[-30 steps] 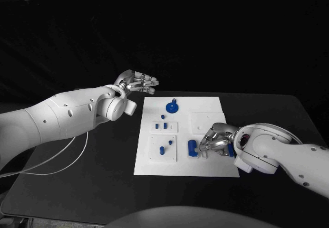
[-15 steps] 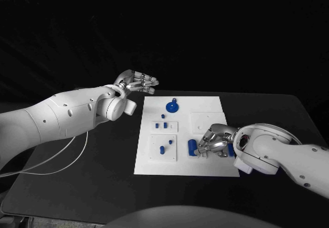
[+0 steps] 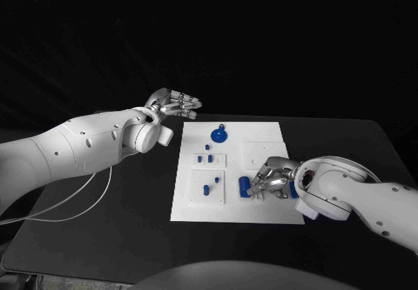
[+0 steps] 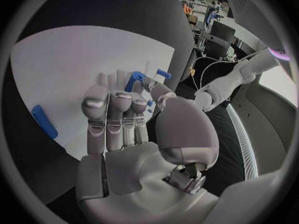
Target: Assemble the parts on the task board
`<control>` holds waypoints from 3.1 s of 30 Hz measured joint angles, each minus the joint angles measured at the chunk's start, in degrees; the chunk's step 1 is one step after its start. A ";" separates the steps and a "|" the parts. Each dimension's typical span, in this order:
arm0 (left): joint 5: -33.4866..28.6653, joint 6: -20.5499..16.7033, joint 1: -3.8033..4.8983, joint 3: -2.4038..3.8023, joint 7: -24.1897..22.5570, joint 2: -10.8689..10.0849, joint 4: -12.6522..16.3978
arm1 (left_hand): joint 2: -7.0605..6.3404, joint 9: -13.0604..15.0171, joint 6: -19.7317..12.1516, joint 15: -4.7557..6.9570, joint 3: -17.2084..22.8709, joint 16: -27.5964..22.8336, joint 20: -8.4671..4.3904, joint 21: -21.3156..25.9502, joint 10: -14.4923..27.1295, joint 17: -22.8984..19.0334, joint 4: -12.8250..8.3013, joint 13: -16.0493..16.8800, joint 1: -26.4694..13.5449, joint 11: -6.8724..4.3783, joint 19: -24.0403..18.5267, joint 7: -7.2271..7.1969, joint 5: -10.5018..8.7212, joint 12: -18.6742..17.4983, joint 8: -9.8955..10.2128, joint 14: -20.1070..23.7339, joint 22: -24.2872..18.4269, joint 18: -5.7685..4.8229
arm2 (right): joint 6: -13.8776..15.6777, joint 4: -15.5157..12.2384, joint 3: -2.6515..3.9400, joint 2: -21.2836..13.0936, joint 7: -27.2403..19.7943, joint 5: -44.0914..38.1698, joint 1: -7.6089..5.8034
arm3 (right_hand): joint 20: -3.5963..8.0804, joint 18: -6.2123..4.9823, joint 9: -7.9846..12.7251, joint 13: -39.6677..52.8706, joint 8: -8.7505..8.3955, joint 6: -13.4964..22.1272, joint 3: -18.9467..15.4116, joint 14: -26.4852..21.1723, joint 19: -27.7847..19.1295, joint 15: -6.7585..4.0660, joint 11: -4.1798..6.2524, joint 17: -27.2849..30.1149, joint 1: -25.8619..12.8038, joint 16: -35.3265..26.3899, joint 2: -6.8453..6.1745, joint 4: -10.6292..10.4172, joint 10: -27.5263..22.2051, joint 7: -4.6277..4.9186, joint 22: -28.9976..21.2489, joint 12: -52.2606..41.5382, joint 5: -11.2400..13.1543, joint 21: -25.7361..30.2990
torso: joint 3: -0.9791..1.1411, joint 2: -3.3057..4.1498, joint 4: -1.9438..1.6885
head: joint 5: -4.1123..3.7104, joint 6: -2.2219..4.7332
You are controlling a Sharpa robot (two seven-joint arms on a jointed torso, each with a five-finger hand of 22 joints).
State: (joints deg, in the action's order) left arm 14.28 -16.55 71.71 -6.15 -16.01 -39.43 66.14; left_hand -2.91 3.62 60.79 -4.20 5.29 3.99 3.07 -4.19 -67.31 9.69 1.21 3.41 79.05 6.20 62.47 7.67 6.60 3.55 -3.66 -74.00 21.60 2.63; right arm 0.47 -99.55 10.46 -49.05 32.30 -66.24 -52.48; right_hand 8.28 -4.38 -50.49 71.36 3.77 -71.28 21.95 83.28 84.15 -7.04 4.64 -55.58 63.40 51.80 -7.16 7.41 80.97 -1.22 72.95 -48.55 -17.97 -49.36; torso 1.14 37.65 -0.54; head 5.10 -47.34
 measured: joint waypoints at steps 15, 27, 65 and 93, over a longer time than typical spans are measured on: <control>0.00 0.08 0.00 0.00 0.04 0.00 0.00 | 0.00 0.00 -0.42 0.00 -0.19 0.00 0.00 0.00 0.00 0.00 0.19 0.00 0.00 0.00 0.00 0.00 0.00 0.00 0.00 0.00 -0.11 0.00 | 0.97 0.64 -0.06 0.98 1.37 -1.06 0.30 | 0.00 0.00 -1.51 0.09 0.00 0.00 2.56 0.00 0.00 0.01 0.19 0.31 -1.36 0.00 0.88 0.70 0.22 0.00 -0.01 -0.22 1.77 -0.23 | 0.02 0.00 -0.01 | 0.00 -0.18; 0.00 0.12 -0.01 0.00 0.12 0.00 0.02 | -0.01 0.00 -0.41 0.00 -0.19 0.00 0.00 0.00 0.00 0.00 0.19 0.00 0.01 0.00 0.00 0.01 0.00 0.00 0.00 0.00 -0.28 0.00 | -1.40 1.63 -0.05 1.21 1.91 -0.62 0.86 | -0.01 0.00 -0.95 0.09 0.00 0.00 -0.07 -0.30 -0.01 -0.11 0.19 0.41 -1.48 0.00 1.04 0.34 0.22 0.00 0.09 -0.22 0.82 -0.23 | 0.01 -0.01 0.02 | 0.04 -0.30; 0.01 0.21 -0.05 0.00 0.26 -0.36 -0.09 | -0.03 0.00 -0.41 0.00 -0.19 0.00 0.00 0.00 0.00 0.00 0.19 0.00 0.02 0.00 0.00 0.01 0.00 0.00 0.00 0.00 -0.47 0.00 | -2.16 -0.33 4.09 -4.23 -6.18 2.35 1.55 | -0.53 0.00 19.18 1.17 0.00 4.11 -25.91 -0.08 -0.32 0.30 -1.27 -0.42 0.95 0.46 3.28 -10.77 0.01 2.88 0.62 -1.79 5.69 -0.55 | 0.02 -0.09 0.15 | -1.81 0.52; -0.29 0.26 -1.87 -0.02 -0.40 -0.23 -0.86 | -0.03 0.00 -0.41 0.00 -0.19 0.00 0.00 0.00 0.00 0.00 0.19 0.00 0.03 0.00 0.00 0.01 0.00 0.00 0.00 0.00 -0.62 0.00 | -8.13 7.80 6.77 -10.20 -1.03 -1.01 1.52 | -0.31 -0.01 7.64 1.68 0.00 1.50 -18.58 -0.08 -0.10 0.30 -0.95 -0.50 -0.31 0.75 2.82 -9.44 0.33 1.24 1.08 -2.61 1.32 -1.00 | -0.13 -1.48 0.77 | -5.30 1.07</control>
State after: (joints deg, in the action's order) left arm 13.99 -16.29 69.84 -6.17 -16.41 -39.65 65.28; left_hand -2.94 3.62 60.38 -4.20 5.10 3.99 3.07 -4.19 -67.31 9.69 1.40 3.41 79.07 6.20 62.47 7.67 6.60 3.55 -3.66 -74.00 20.99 2.64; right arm -7.65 -91.76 17.23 -59.25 31.26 -67.25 -50.96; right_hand 7.98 -4.39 -42.85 73.04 3.77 -69.78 3.36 83.20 84.04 -6.74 3.69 -56.08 63.09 52.54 -4.33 -2.03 81.30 0.01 74.03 -51.15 -16.65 -50.36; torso 1.02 36.17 0.23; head -0.20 -46.27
